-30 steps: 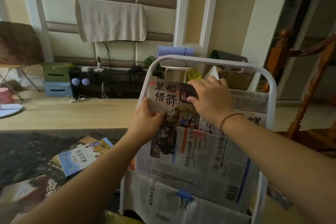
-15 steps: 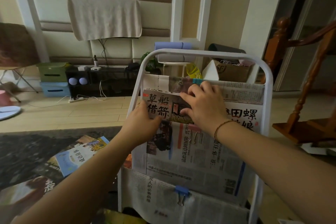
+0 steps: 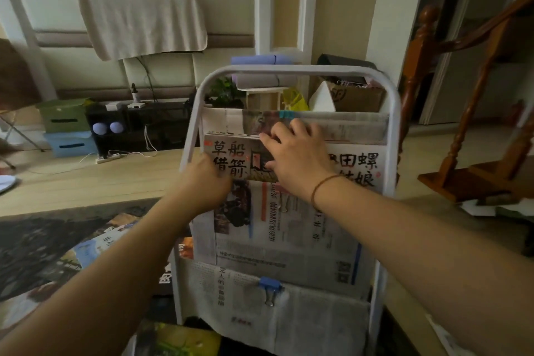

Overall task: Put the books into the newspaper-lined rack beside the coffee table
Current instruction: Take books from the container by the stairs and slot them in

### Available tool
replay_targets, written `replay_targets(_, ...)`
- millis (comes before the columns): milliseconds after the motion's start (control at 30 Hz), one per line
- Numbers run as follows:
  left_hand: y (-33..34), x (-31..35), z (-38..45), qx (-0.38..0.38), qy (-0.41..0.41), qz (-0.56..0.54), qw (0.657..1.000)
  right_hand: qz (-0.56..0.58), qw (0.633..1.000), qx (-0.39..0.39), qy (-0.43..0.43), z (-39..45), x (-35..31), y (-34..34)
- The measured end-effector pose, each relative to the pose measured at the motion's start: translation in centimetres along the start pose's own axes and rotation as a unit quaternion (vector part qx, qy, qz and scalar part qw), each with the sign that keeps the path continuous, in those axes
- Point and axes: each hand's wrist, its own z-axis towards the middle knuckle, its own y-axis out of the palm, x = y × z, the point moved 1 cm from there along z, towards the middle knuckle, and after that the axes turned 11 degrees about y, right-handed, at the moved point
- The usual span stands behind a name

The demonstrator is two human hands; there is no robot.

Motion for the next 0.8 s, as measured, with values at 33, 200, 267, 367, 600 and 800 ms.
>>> replay_targets(33, 0.4, 0.3, -0.3, 0.011, -0.006, 0.003, 1.0, -0.002, 1.0, -0.01, -0.002, -0.3, 0.1, -0.2)
replay_targets(200, 3.7, 3.5, -4.1, 0.106, 0.018, -0.005, 0.994, 0.142, 0.987, 0.073, 0.014, -6.1, 2.6, -1.7)
replay_targets(267, 5.6, 6.3, -5.9, 0.17, 0.157, -0.013, 0.973, 0.21, 0.967, 0.143, 0.022, -10.3, 5.0, -2.2)
replay_targets(367, 10.0, 12.1, -8.2, 0.203, 0.4, 0.013, 0.894, 0.249, 0.946, 0.194, 0.071, -16.5, 9.7, -1.9)
replay_targets(600, 27.0, 21.8, -10.9, -0.125, 0.568, -0.057, 0.811, 0.261, 0.901, 0.071, 0.338, -32.4, 24.1, 6.5)
replay_targets(800, 45.5, 23.2, -8.0, -0.338, 0.314, 0.122, 0.879, 0.251, 0.782, -0.182, 0.54, -45.1, 32.3, 18.5)
